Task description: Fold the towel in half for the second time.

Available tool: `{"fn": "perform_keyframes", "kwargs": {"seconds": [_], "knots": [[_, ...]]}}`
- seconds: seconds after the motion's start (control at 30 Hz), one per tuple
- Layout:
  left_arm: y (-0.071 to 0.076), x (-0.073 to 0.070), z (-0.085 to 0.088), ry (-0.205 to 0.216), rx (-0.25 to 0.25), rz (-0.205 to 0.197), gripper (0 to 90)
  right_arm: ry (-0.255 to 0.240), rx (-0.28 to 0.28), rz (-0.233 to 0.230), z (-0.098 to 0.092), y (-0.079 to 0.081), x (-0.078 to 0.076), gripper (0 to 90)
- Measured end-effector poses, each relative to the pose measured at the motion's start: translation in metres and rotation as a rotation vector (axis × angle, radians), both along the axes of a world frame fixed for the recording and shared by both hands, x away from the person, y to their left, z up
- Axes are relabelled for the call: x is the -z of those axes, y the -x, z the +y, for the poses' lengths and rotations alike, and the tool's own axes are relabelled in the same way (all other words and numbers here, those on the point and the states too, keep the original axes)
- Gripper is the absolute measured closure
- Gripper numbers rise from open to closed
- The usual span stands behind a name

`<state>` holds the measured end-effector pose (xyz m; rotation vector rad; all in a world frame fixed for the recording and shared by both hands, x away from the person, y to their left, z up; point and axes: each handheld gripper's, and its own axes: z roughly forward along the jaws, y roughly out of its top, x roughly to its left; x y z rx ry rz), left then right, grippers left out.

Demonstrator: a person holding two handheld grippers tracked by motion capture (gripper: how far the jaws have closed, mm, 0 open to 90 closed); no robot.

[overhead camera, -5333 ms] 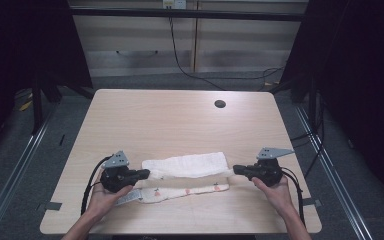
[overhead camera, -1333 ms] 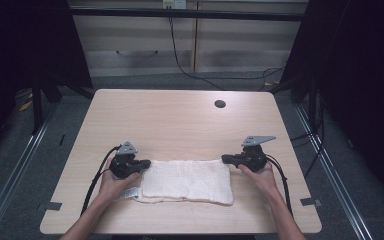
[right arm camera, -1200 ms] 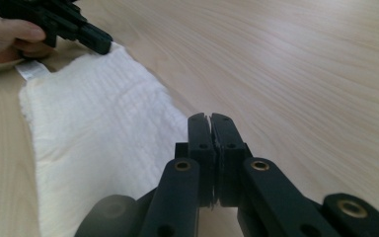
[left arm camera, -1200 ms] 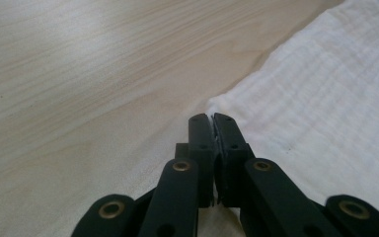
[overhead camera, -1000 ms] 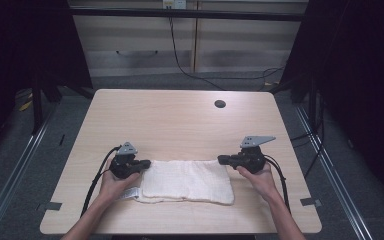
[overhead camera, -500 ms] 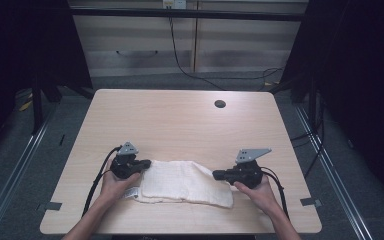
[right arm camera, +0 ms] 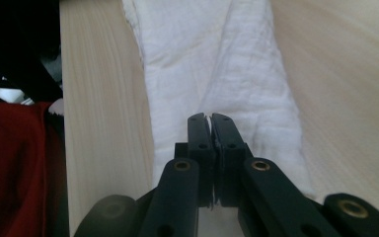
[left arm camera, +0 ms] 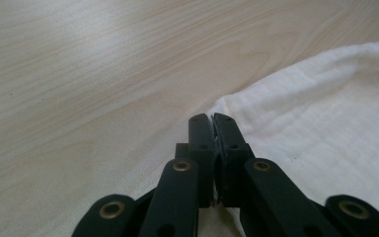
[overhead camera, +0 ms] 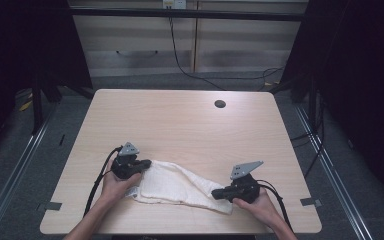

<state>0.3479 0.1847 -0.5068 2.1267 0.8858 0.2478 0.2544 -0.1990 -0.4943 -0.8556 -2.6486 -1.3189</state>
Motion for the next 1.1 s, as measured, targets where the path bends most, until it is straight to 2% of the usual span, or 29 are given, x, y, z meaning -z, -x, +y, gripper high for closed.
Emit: {"fn": "perform_keyframes", "kwargs": {"seconds": [0.1,0.13,0.2,0.3,0.33,0.37,0.43,0.53,0.63,0.8,0.9,0.97,1.0,1.03,1.1], "knots": [[-0.001,0.0,0.0,0.001,0.001,0.005,87.5,0.036,-0.019,0.031,0.006,0.001,0.008,88.2],[-0.001,0.0,0.001,0.008,0.002,0.007,87.5,0.023,-0.023,0.041,0.006,0.0,0.009,88.3],[-0.001,0.0,0.001,0.011,0.006,0.009,87.4,0.061,-0.013,0.017,0.007,-0.002,0.007,88.4],[-0.001,-0.006,0.004,0.019,0.008,0.002,87.4,0.076,0.007,0.003,0.008,-0.005,0.006,88.6],[0.0,-0.011,0.005,0.05,0.003,-0.002,87.3,0.087,0.01,0.003,0.008,-0.007,0.005,88.5],[0.0,-0.018,0.007,0.073,0.004,-0.013,87.4,0.105,0.03,-0.018,0.008,-0.009,0.004,88.6],[0.003,-0.027,0.008,0.121,0.002,-0.028,87.4,0.113,0.032,-0.018,0.008,-0.013,0.004,88.6],[0.006,-0.037,0.008,0.147,0.015,-0.058,87.4,0.106,0.049,-0.012,0.006,-0.019,0.005,88.6],[0.01,-0.049,0.005,0.191,0.034,-0.101,87.4,0.101,0.073,0.0,0.004,-0.025,0.005,88.7],[0.014,-0.062,-0.004,0.212,0.068,-0.14,87.4,0.127,0.128,0.004,0.002,-0.038,0.003,88.8],[0.022,-0.066,-0.009,0.174,0.105,-0.182,87.4,0.13,0.162,-0.003,0.002,-0.046,0.004,88.8],[0.03,-0.066,-0.011,0.141,0.151,-0.196,87.4,0.126,0.166,-0.003,0.002,-0.048,0.004,88.9],[0.033,-0.066,-0.012,0.133,0.163,-0.193,87.4,0.128,0.171,-0.002,0.002,-0.047,0.004,88.9],[0.037,-0.063,-0.012,0.103,0.189,-0.196,87.4,0.126,0.172,-0.006,0.002,-0.047,0.005,88.9],[0.043,-0.058,-0.012,0.073,0.207,-0.185,87.5,0.138,0.176,-0.011,0.003,-0.046,0.004,88.9]]}}
